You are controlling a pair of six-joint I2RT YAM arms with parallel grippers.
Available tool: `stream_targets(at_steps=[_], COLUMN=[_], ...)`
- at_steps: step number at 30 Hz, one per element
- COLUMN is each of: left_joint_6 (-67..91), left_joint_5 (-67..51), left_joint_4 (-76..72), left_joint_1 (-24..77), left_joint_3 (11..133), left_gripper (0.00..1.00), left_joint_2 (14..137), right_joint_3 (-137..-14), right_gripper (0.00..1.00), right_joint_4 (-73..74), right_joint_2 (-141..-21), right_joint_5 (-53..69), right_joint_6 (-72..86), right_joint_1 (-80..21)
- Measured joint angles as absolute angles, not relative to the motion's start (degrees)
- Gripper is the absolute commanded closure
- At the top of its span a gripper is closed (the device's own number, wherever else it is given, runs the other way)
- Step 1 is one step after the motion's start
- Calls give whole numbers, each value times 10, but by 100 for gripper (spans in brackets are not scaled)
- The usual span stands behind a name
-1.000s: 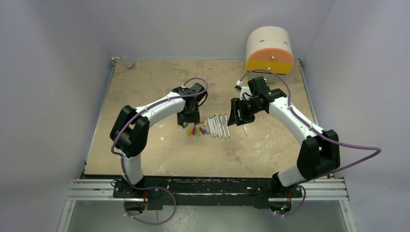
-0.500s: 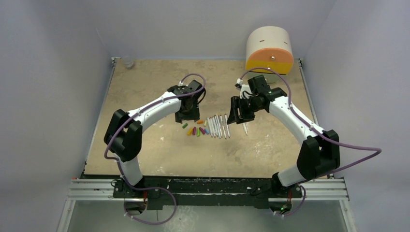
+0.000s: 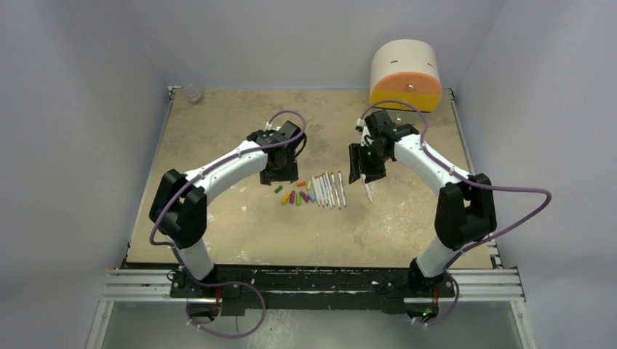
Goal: Open the pen caps
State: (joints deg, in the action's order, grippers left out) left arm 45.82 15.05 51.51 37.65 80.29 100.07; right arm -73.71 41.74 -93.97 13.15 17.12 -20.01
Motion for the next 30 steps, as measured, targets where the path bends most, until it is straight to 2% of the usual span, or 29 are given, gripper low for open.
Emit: stream_targets(at_steps=[11, 23, 27, 30], left_joint_6=[458, 448, 447, 447], left_joint_5=[154, 152, 152, 152], left_joint_4=[511, 511, 511, 512], left_joint_1=[376, 376, 376, 376], left_joint_3=[773, 772, 772, 772], left_gripper=[40, 40, 40, 40], left_joint_2=[978, 975, 974, 971], right_joint_3=[-737, -729, -726, -720], right_gripper=[48, 52, 57, 67], right_joint_4=[421, 378, 364, 354], right_joint_2=[-980, -1046, -1066, -1077], right_joint_5=[25, 21, 20, 10], right_joint_6=[173, 173, 173, 173], right_joint_1=[-164, -161, -161, -161])
